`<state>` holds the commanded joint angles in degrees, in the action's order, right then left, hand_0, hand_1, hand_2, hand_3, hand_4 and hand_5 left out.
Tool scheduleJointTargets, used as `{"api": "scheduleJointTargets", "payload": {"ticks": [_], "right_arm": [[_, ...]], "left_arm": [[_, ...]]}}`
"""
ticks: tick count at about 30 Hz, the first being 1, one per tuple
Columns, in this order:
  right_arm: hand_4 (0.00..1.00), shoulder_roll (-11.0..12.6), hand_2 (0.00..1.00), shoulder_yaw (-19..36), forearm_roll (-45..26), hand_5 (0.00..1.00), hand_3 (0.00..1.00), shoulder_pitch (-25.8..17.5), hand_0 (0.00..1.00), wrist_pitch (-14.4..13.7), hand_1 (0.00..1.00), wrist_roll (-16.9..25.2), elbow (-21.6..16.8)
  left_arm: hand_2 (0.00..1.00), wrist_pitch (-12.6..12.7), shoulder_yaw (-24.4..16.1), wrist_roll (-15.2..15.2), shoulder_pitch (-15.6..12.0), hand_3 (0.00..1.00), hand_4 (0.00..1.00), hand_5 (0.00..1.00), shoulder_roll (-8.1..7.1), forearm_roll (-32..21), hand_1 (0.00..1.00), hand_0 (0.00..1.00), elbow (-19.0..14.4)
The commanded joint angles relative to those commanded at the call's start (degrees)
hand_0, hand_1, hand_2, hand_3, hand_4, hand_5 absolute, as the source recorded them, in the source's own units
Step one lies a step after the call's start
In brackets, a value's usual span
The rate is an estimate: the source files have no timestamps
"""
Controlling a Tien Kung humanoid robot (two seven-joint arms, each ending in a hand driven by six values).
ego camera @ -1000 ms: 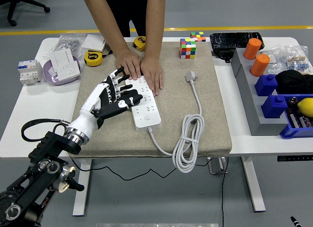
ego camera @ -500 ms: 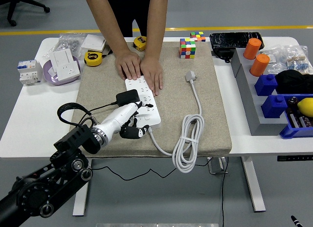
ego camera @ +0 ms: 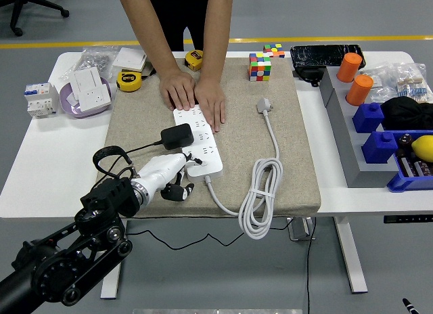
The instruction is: Pick up the plug,place it near the board,insert it into the board,press the button
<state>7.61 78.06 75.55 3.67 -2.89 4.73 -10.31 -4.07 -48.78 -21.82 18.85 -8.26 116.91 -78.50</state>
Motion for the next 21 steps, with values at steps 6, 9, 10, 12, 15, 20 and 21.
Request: {"api": "scheduleJointTargets", "payload": {"ticks": [6, 9, 10, 12, 15, 20, 21], "right_arm": [[0.998, 0.0, 0.781, -0.1, -0.1, 0.998, 0.790, 0.1, 0.948, 0.0, 0.846, 0.1, 0.0], [0.998, 0.0, 0.780, 0.1, 0.1, 0.998, 0.790, 0.0, 0.948, 0.0, 0.846, 0.0, 0.0], [0.998, 0.0, 0.780, 0.2, 0.2, 0.998, 0.790, 0.0, 0.948, -0.1, 0.846, 0.0, 0.0], [0.998, 0.0, 0.780, 0.2, 0.2, 0.998, 0.790, 0.0, 0.948, -0.1, 0.846, 0.0, 0.0], [0.998, 0.1, 0.781, 0.0, 0.1, 0.998, 0.790, 0.1, 0.949, 0.0, 0.846, 0.0, 0.0], [0.998, 0.1, 0.780, -0.2, 0.1, 0.998, 0.790, 0.0, 0.949, 0.0, 0.846, 0.0, 0.0], [0.998, 0.1, 0.780, -0.2, 0.1, 0.998, 0.790, 0.0, 0.949, 0.0, 0.846, 0.0, 0.0]], "left_arm": [[0.158, 0.2, 0.3, 0.0, -0.2, 0.789, 0.544, 0.002, 0.71, 0.4, 0.029, 0.088, -0.5], [0.158, 0.4, 0.6, 0.2, -0.2, 0.787, 0.534, 0.002, 1.04, 0.6, 0.029, 0.088, -0.7], [0.158, 0.4, 0.6, 0.2, -0.1, 0.787, 0.534, 0.002, 1.15, 0.7, 0.029, 0.088, -0.6], [0.158, 0.5, 0.7, 0.2, -0.1, 0.787, 0.534, 0.002, 1.35, 0.9, 0.029, 0.088, -0.3], [0.158, 0.7, 0.9, 0.3, 0.0, 0.785, 0.527, 0.002, 1.46, 1.1, 0.029, 0.088, 0.2], [0.158, 1.2, 0.7, 0.6, 0.2, 0.783, 0.524, 0.002, 1.53, 1.6, 0.028, 0.088, 0.6], [0.158, 1.2, 0.6, 0.6, 0.2, 0.783, 0.524, 0.002, 1.55, 1.7, 0.028, 0.088, 0.6]]}}
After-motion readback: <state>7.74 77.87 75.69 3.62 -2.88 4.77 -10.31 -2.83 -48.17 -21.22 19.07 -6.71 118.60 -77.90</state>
